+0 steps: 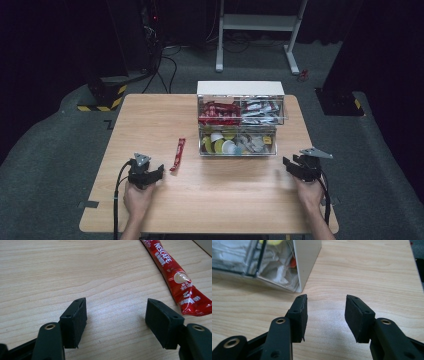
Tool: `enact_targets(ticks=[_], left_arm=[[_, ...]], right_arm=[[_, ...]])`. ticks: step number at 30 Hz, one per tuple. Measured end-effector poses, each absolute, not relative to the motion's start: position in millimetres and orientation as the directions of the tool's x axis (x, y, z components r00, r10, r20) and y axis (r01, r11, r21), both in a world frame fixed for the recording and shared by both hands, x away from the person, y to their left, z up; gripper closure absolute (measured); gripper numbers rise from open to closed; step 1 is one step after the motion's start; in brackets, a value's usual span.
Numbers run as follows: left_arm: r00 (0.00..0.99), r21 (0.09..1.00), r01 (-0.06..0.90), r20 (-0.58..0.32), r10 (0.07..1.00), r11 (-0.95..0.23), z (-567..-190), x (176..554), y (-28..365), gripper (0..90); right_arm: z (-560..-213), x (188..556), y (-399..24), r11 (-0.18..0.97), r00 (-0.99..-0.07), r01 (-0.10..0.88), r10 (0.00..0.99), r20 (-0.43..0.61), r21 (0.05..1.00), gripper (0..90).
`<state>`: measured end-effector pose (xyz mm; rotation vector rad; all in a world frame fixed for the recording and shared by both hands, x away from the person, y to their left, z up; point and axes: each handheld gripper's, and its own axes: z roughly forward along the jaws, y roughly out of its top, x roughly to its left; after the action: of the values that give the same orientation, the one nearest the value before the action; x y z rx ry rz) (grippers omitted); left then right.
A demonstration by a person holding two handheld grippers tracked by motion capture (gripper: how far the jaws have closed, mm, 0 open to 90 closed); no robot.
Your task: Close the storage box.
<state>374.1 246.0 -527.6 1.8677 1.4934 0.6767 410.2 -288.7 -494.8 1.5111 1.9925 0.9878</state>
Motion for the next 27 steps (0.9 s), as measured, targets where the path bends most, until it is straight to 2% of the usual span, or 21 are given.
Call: enact_targets(ticks=[17, 21, 27], left_arm=[[0.22, 0.752, 0.643, 0.0, 0.976, -0.145, -528, 374, 246, 34.2], [0.22, 0.752, 0.643, 0.0, 0.976, -0.145, -528, 374, 246, 34.2], [0.22, 0.752, 0.642, 0.0, 0.975, -0.146, -528, 374, 246, 34.1]], right_arm=[[-519, 416, -279, 0.187, -0.291, 0.66, 0.957, 0.018, 0.728, 51.1], [-522, 414, -276, 0.216, -0.295, 0.64, 0.955, -0.024, 0.738, 47.3], [-522, 414, -275, 0.215, -0.297, 0.643, 0.955, -0.019, 0.735, 42.5]])
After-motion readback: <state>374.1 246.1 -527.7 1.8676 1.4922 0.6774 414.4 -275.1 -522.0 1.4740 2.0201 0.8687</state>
